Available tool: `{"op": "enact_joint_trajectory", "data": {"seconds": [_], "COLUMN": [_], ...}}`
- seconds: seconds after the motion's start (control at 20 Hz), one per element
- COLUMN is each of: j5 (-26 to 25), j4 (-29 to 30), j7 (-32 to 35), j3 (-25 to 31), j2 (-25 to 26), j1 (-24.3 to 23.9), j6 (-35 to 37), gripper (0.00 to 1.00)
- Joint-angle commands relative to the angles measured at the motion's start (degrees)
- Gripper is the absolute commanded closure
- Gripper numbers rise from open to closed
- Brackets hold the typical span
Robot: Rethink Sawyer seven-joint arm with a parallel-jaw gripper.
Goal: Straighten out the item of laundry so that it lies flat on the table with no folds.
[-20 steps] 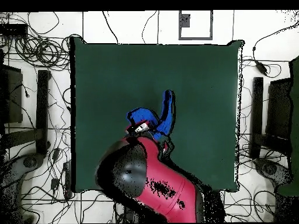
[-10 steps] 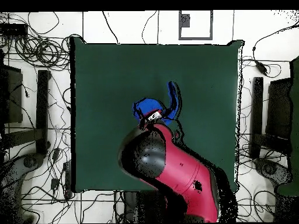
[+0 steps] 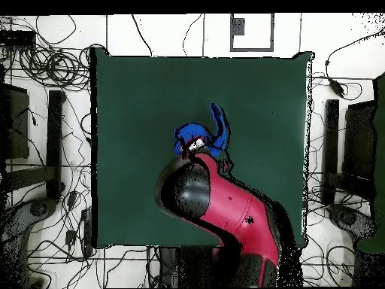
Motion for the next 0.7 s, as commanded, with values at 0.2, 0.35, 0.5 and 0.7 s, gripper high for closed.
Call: {"op": "enact_joint_trajectory", "data": {"seconds": [0.2, 0.35, 0.5, 0.7], "j5": [-3.4, -3.6, -3.8, -4.0], "j4": [1.3, 1.4, 0.7, -1.8], "j7": [3.2, 3.9, 4.5, 4.4], "j3": [8.2, 8.4, 7.9, 6.9], "j2": [1.6, 1.1, 0.6, 0.1], "j1": [0.1, 0.3, 0.9, 1.6], "j6": [2.7, 3.6, 5.2, 9.2], "gripper": [1.0, 1.0, 1.0, 1.0]}}
